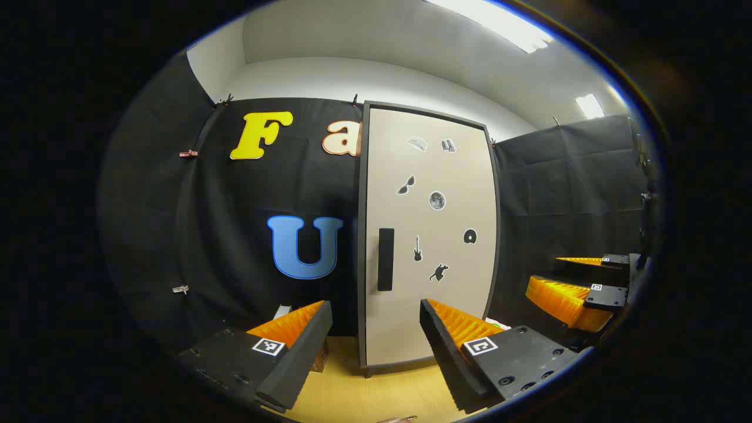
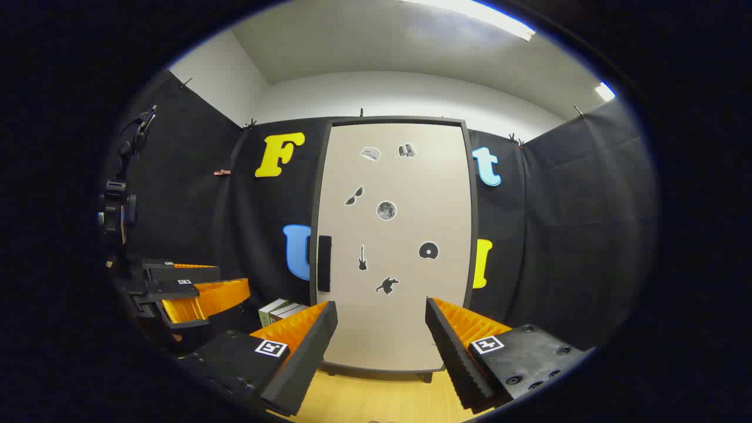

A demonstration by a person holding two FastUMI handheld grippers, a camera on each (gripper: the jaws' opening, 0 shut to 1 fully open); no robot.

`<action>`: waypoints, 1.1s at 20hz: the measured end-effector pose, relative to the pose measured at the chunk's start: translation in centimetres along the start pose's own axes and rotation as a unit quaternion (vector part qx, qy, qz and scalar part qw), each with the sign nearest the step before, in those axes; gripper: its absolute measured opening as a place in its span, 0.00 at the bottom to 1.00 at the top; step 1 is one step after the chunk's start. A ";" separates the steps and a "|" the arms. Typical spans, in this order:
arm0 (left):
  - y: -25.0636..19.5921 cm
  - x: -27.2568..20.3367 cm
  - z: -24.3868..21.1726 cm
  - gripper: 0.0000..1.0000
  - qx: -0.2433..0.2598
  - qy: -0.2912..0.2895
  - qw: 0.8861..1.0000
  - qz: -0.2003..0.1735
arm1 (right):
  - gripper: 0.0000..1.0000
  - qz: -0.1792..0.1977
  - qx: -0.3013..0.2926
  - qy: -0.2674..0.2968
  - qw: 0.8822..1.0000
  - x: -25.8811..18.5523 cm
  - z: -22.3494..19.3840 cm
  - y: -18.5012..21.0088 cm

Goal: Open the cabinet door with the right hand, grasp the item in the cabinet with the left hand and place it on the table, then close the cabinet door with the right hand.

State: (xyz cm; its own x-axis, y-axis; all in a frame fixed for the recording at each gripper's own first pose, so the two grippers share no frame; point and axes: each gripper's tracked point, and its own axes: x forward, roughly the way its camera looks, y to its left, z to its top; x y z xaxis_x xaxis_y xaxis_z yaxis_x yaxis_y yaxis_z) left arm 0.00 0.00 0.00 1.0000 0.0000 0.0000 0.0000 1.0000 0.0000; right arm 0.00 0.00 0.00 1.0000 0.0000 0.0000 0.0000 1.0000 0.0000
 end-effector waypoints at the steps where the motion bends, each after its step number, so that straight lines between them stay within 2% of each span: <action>1: 0.0 -0.1 0.0 0.95 0.003 0.000 1.000 0.000 | 0.97 -0.002 0.001 -0.001 1.000 -0.1 0.0 0.0; 7: -0.4 -0.1 0.3 0.94 0.007 -0.005 1.000 -0.011 | 0.97 -0.010 -0.005 -0.001 1.000 -0.2 0.1 -0.1; 16: -0.9 -0.3 0.6 0.92 0.020 -0.009 0.999 -0.025 | 0.97 -0.003 -0.008 0.001 1.000 -0.4 0.2 0.8; 22: -0.4 -1.4 0.6 0.94 0.022 -0.010 0.999 -0.034 | 0.97 -0.008 -0.005 0.002 1.000 -0.3 0.4 1.6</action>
State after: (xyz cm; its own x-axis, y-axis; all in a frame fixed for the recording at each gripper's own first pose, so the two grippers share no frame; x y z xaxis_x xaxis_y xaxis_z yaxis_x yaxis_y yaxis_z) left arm -1.36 -0.43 0.62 0.9974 -0.0693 0.0191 0.0684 0.9966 0.0449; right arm -0.34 1.64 0.39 0.9999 -0.0164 -0.0049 0.0164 0.9998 -0.0095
